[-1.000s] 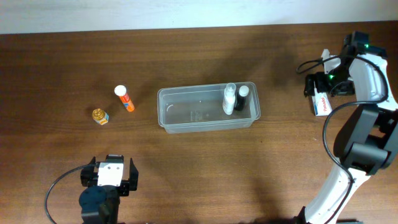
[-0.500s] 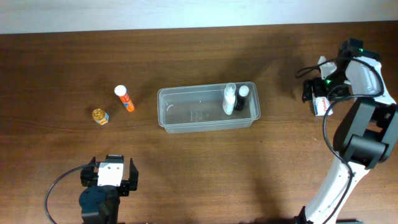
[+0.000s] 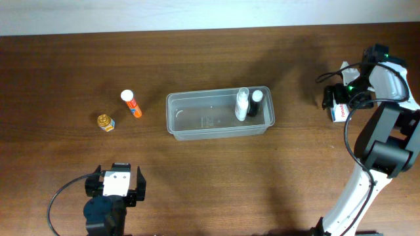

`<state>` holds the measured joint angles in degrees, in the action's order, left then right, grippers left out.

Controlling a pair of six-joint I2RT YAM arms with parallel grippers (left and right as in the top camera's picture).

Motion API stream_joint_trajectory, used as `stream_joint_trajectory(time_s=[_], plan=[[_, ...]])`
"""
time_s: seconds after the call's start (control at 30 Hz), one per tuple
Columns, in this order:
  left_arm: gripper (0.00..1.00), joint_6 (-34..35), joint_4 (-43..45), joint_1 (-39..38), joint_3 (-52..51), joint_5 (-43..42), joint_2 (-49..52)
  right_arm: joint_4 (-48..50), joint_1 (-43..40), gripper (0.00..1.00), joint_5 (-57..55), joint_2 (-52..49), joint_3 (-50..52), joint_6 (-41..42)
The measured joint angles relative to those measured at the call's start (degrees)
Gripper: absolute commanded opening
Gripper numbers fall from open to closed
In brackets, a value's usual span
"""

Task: Pack container
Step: 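Lower the right gripper over the Panadol box, aligning with its end, then close the right gripper on the end of the Panadol box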

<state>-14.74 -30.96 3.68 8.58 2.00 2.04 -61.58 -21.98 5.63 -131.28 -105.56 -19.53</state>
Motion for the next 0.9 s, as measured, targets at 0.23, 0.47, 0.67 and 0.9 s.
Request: stream_joint_trajectory(time_s=[0.23, 0.47, 0.67, 0.9], plan=[[1.0, 0.0, 0.0, 0.0, 0.0, 0.0, 0.0, 0.4, 0.0, 0.99, 0.1, -0.9, 0.0, 0.0], [1.0, 0.0, 0.0, 0.0, 0.0, 0.0, 0.0, 0.6, 0.0, 0.98, 0.3, -1.2, 0.0, 0.0], [1.0, 0.0, 0.0, 0.0, 0.0, 0.0, 0.0, 0.8, 0.0, 0.93, -0.1, -1.3, 0.0, 0.0], [1.0, 0.0, 0.0, 0.0, 0.0, 0.0, 0.0, 1.4, 0.0, 0.66, -0.3, -1.4, 0.0, 0.0]])
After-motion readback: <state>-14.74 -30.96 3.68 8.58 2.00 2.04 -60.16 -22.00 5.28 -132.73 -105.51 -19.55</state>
